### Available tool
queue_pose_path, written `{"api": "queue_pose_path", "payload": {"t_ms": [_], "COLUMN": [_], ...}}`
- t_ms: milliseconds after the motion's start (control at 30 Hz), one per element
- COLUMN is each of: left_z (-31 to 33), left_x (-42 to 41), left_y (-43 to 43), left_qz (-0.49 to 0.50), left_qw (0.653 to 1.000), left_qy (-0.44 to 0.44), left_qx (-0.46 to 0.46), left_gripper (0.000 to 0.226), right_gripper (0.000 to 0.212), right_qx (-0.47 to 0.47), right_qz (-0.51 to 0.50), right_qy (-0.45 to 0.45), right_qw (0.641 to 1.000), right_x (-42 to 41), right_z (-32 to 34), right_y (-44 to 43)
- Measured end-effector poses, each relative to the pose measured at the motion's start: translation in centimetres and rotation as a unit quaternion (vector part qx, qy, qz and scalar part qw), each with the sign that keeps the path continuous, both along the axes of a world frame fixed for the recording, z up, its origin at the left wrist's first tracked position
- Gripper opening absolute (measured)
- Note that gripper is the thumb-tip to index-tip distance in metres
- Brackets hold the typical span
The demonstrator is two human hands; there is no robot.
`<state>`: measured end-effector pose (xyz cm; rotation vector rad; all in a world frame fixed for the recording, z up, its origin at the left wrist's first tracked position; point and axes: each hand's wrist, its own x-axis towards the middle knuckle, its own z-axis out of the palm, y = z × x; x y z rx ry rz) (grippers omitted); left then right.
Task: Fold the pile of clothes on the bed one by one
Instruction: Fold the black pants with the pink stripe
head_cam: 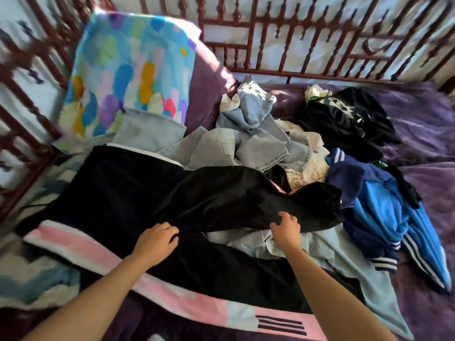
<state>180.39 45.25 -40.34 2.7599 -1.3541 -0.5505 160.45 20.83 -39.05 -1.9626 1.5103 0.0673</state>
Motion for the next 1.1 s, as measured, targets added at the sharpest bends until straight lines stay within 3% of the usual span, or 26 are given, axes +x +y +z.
{"api": "queue_pose_path", "payload": {"t_ms": [233,433,733,833,933,1000,1100], "left_z": [0.6,-1.2,-3.2,-3.0,-1.7,-1.1,-1.4], "left_x": [14.2,23.3,30.7,30.5,29.1,27.4,23.9], "left_y": [-1.0,-2.5,-3.6,-3.0,-1.1,1.2,4.7], "left_qz": [0.023,0.04,0.029,0.027,0.01,0.006,0.009], "left_qw": [0.996,0.993,0.987,0.987,0.977,0.963,0.959], "left_qy": [-0.08,-0.096,-0.12,-0.14,-0.203,-0.245,-0.258], "left_qx": [0.009,0.05,0.1,0.079,-0.059,-0.115,-0.115], "left_gripper": [0.042,0.053,0.051,0.04,0.029,0.033,0.03], "right_gripper": [0.049,0.054,0.071,0.062,0.044,0.044,0.052], "right_qx": [-0.091,-0.125,-0.234,-0.277,-0.36,-0.357,-0.312], "right_qz": [0.172,0.281,0.326,0.309,0.297,0.312,0.358], "right_qy": [0.029,0.12,0.235,0.181,0.071,0.053,0.045], "right_qw": [0.98,0.944,0.885,0.892,0.882,0.879,0.879], "right_x": [12.8,20.0,23.7,23.2,21.1,19.2,15.9], "right_z": [1.3,-1.5,-5.5,-5.1,-4.4,-4.2,-4.0], "right_y": [0.3,-0.3,-2.1,-1.4,-0.1,0.8,2.9]}}
